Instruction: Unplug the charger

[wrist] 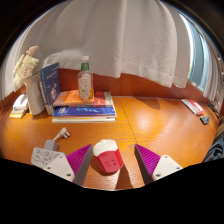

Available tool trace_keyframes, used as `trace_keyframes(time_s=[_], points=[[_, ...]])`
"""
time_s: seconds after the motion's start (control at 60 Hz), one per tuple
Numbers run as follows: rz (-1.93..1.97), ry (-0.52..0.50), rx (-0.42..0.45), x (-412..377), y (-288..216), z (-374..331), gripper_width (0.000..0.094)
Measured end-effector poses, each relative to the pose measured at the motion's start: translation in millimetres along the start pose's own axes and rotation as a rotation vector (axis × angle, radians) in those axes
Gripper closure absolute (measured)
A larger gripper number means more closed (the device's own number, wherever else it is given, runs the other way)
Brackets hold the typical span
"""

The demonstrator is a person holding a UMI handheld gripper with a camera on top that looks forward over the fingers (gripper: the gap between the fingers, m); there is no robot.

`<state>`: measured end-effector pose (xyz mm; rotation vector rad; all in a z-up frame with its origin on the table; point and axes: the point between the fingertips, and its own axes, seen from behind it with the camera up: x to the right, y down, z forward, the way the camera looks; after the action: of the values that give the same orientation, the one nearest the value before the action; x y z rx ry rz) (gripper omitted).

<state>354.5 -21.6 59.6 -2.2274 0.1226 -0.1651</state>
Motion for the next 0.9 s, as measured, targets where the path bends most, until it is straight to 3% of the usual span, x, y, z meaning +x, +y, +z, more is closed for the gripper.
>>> trace_keyframes(time_s=[0.317, 0.5, 0.65, 0.9], points=[[0.055, -0.011, 0.219, -40.7, -80.4, -131.1, 0.0094], [0.083, -0.074, 0.305, -100.3, -87.8, -233.0, 0.0107], [0.049, -0.111, 0.309, -159.4, -60.5, -285.2, 0.0106], [-0.016, -0.225, 0.227, -254.2, -0.7, -329.8, 0.0091]])
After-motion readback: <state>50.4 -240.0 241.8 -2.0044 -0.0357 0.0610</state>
